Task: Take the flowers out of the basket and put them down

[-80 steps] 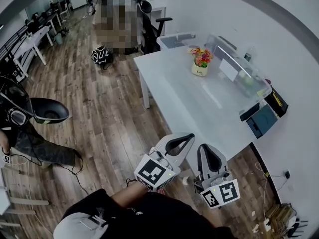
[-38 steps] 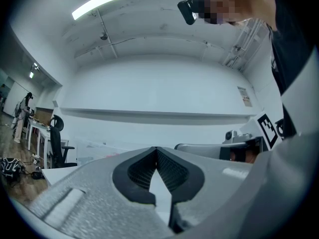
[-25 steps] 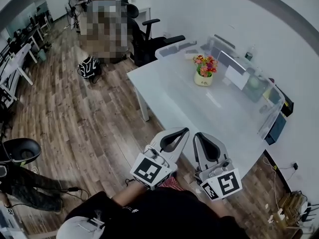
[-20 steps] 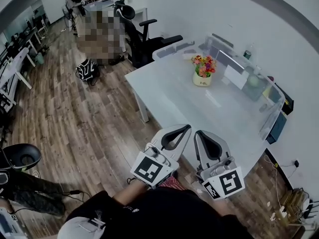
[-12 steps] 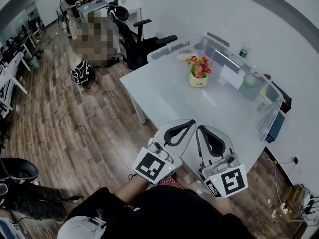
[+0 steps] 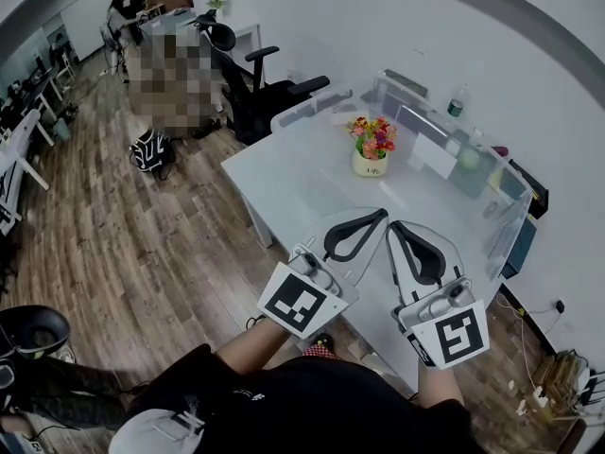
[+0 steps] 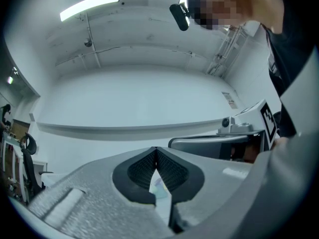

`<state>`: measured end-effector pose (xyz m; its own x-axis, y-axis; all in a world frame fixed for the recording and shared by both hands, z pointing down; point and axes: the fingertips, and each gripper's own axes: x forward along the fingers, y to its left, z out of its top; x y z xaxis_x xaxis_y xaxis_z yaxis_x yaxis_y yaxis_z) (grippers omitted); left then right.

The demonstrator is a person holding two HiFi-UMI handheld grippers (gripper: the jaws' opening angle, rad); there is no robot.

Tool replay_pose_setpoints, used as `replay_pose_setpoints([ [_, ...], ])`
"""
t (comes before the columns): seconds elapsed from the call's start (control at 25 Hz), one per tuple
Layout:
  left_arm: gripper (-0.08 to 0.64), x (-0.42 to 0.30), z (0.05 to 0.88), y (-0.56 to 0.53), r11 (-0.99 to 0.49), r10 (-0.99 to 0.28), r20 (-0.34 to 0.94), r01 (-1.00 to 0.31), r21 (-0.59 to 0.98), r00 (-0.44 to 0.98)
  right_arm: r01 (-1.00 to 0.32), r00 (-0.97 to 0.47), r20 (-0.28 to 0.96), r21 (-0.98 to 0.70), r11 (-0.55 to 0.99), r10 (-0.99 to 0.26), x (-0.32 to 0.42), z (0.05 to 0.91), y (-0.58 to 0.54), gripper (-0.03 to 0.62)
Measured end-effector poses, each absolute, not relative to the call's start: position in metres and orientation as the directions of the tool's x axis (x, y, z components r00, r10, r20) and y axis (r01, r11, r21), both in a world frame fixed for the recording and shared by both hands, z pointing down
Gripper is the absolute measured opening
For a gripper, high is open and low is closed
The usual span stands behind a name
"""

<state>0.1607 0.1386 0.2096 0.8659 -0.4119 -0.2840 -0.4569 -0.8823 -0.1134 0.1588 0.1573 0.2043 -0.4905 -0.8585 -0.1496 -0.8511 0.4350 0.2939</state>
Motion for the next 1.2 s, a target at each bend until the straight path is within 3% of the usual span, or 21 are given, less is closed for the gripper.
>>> replay_pose_setpoints([
  [1.2,-0.008,0.221,0.169,0.067,-0.886,-0.374,-0.296,-0.433,-0.165,0.879,-0.823,-0.489,-0.143,0.403,0.401,-0.861,0.216,0.164,0.085,0.012],
])
